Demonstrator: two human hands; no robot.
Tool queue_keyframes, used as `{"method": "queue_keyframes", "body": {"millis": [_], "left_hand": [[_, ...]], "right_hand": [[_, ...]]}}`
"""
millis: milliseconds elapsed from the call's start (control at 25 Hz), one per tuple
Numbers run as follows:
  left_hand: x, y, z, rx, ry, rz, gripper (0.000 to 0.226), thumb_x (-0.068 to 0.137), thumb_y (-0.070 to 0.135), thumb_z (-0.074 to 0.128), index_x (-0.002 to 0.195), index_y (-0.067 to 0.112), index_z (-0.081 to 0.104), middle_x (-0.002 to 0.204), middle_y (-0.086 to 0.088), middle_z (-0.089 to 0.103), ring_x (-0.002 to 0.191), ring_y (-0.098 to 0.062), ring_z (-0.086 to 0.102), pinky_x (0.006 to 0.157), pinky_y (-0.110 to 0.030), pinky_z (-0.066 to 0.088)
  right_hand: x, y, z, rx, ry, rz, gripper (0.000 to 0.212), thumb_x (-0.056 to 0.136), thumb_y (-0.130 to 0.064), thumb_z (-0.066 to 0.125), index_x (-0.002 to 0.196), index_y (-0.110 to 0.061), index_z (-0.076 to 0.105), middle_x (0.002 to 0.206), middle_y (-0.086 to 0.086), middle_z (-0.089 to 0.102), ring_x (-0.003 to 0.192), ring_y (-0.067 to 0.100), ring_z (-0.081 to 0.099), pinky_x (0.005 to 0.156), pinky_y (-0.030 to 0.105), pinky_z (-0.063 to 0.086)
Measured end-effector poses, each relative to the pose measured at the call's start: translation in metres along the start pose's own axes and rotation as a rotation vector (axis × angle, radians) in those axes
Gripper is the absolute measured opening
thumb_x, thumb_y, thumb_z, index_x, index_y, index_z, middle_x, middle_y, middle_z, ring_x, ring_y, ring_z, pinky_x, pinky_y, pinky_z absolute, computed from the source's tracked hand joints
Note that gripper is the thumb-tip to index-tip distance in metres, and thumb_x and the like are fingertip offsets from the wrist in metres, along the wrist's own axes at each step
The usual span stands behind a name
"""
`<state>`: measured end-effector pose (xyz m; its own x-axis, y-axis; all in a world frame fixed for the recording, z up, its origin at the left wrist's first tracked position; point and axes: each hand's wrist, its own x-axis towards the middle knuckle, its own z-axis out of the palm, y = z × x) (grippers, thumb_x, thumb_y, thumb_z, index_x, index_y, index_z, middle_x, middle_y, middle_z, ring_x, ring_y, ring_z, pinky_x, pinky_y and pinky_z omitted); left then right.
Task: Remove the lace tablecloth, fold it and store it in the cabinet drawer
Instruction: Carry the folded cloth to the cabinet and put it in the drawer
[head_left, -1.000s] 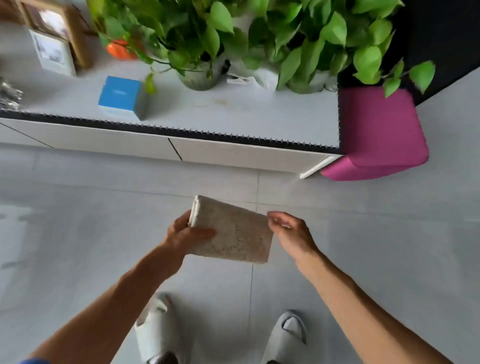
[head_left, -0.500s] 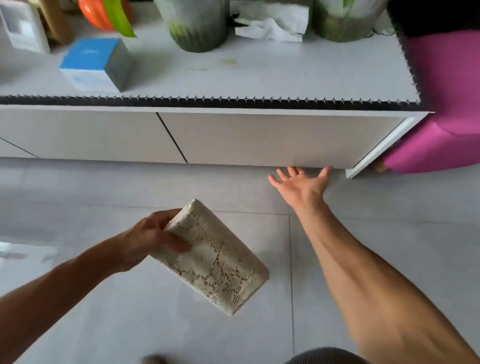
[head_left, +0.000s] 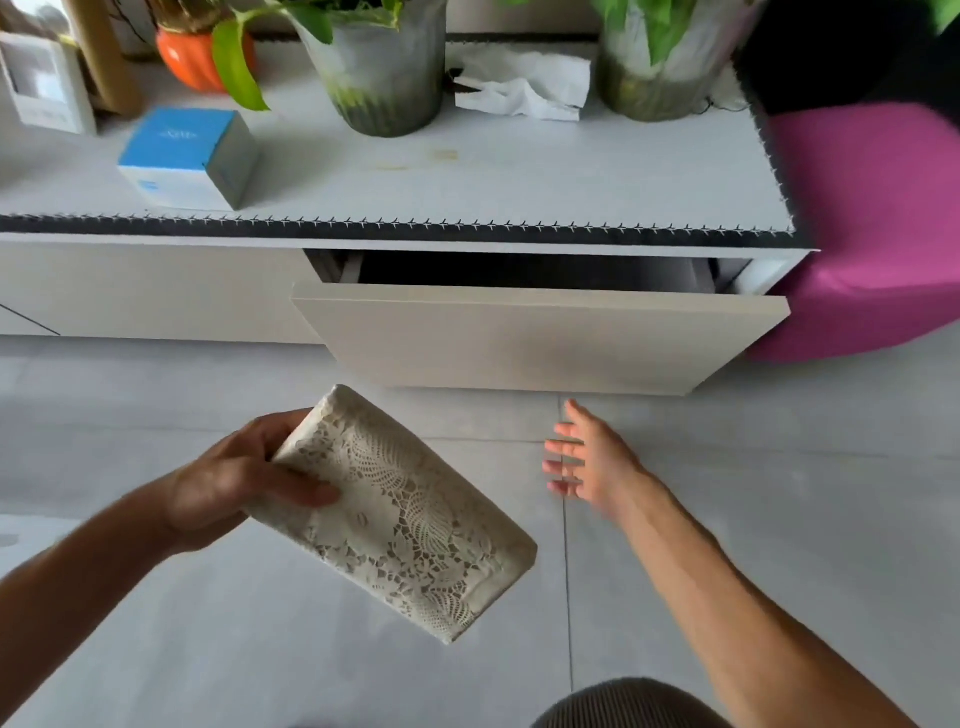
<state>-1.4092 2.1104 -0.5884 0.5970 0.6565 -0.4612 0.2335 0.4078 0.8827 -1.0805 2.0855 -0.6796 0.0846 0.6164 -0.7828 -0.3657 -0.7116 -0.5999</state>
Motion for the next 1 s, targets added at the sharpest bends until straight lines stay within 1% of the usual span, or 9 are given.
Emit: {"method": "queue_keyframes", "body": {"millis": [80,160,240,360,600,720,800,920,1000], "left_hand": [[0.004,0.011,-0.006,-0.012,-0.035,-0.004,0.041,0.067,-0.005,0.068,0.107,0.003,0.068,0.104,-0.026,0.072,0.094,-0.044,0.070,0.073,-0.040,0.059],[0.010,0.027,-0.008,-0.035,-0.064,0.003,0.041,0.063,-0.006,0.068,0.102,0.004,0.069,0.098,-0.023,0.074,0.087,-0.042,0.072,0.071,-0.040,0.060],[0.017,0.043,-0.006,-0.057,-0.041,0.049,0.040,0.058,-0.004,0.070,0.096,0.006,0.072,0.091,-0.019,0.075,0.082,-0.036,0.073,0.068,-0.037,0.060],[0.028,0.064,0.006,-0.094,0.037,0.175,0.040,0.060,-0.007,0.063,0.096,0.006,0.072,0.092,-0.015,0.076,0.083,-0.032,0.073,0.068,-0.033,0.059],[0.045,0.102,0.019,-0.247,0.095,0.393,0.040,0.072,-0.007,0.055,0.105,0.009,0.072,0.104,-0.009,0.075,0.097,-0.028,0.071,0.079,-0.035,0.058],[0.059,0.102,0.031,-0.328,0.089,0.418,0.042,0.077,-0.006,0.055,0.115,0.006,0.065,0.113,-0.011,0.073,0.108,-0.030,0.067,0.087,-0.037,0.056],[0.069,0.091,0.042,-0.346,0.101,0.384,0.041,0.077,-0.005,0.057,0.117,0.005,0.064,0.113,-0.012,0.072,0.107,-0.030,0.068,0.086,-0.036,0.057],[0.077,0.063,0.056,-0.388,0.139,0.277,0.049,0.075,0.001,0.064,0.123,0.003,0.059,0.119,-0.016,0.069,0.110,-0.033,0.066,0.086,-0.039,0.057],[0.081,0.046,0.062,-0.420,0.167,0.176,0.055,0.076,0.005,0.067,0.129,0.005,0.056,0.124,-0.017,0.067,0.113,-0.035,0.064,0.093,-0.044,0.055]], "right_hand": [[-0.040,0.003,-0.017,-0.363,0.151,-0.534,0.013,0.094,-0.027,0.056,0.099,-0.025,0.068,0.107,-0.002,0.073,0.092,0.020,0.065,0.073,0.022,0.051],[-0.061,-0.024,-0.028,-0.745,0.286,-1.176,0.019,0.096,-0.027,0.051,0.108,-0.023,0.066,0.115,-0.008,0.068,0.110,0.014,0.060,0.093,0.020,0.044],[-0.064,-0.071,-0.020,-1.185,0.395,-1.387,0.031,0.099,-0.027,0.046,0.122,-0.012,0.063,0.126,0.003,0.065,0.121,0.023,0.056,0.107,0.038,0.037],[-0.063,-0.109,-0.001,-1.496,0.435,-1.047,0.030,0.101,-0.024,0.037,0.109,-0.014,0.064,0.111,0.007,0.070,0.103,0.033,0.061,0.093,0.039,0.039],[-0.077,-0.109,-0.039,-1.168,0.128,-0.729,0.052,0.088,-0.005,0.049,0.073,-0.052,0.067,0.069,-0.020,0.072,0.072,0.003,0.069,0.058,0.026,0.049],[-0.082,-0.097,-0.069,-0.883,-0.416,-0.474,0.065,0.077,-0.005,0.064,0.121,-0.054,0.056,0.112,-0.009,0.074,0.097,0.029,0.071,0.077,0.039,0.056],[-0.083,-0.094,-0.076,-0.617,-0.714,-0.412,0.077,0.077,-0.018,0.077,0.138,-0.049,0.043,0.142,-0.005,0.057,0.117,0.029,0.064,0.085,0.039,0.058],[-0.072,-0.091,-0.066,-0.268,-0.583,-0.485,0.052,0.083,-0.023,0.070,0.133,-0.030,0.057,0.137,0.001,0.062,0.121,0.019,0.062,0.088,0.030,0.057],[-0.061,-0.091,-0.057,-0.187,-0.458,-0.351,0.036,0.083,-0.021,0.068,0.119,-0.019,0.070,0.124,0.008,0.070,0.112,0.022,0.068,0.084,0.032,0.057]]}}
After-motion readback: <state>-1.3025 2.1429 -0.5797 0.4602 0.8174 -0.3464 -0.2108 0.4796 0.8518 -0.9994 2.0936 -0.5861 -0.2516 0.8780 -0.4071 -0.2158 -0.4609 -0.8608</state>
